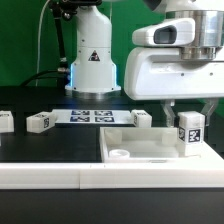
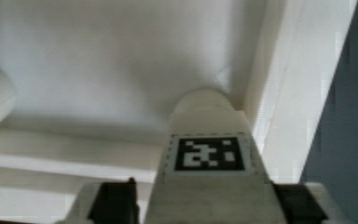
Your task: Assemble one leg
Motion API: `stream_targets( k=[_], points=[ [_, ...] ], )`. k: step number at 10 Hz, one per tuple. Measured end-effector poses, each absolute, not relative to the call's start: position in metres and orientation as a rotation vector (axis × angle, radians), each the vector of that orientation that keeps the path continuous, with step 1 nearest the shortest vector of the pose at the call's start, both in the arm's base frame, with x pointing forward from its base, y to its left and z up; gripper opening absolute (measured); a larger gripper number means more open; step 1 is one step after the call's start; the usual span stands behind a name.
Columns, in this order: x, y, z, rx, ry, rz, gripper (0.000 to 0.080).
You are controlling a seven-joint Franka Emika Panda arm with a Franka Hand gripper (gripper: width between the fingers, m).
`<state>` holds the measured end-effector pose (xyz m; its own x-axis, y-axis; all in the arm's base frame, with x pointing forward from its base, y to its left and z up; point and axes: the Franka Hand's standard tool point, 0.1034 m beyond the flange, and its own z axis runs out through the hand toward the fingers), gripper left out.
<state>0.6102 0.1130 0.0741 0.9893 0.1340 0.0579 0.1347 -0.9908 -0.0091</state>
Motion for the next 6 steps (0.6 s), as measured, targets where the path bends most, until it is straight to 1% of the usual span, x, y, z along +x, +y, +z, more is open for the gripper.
stream_targets(
  k=[3, 6],
  points=[
    [0.6102, 0.1128, 0.0741, -3.121, -0.175, -0.089, 0.0290],
    [0.6083, 0.1116, 0.0725, -3.067, 0.322, -0.095, 0.0290]
  ],
)
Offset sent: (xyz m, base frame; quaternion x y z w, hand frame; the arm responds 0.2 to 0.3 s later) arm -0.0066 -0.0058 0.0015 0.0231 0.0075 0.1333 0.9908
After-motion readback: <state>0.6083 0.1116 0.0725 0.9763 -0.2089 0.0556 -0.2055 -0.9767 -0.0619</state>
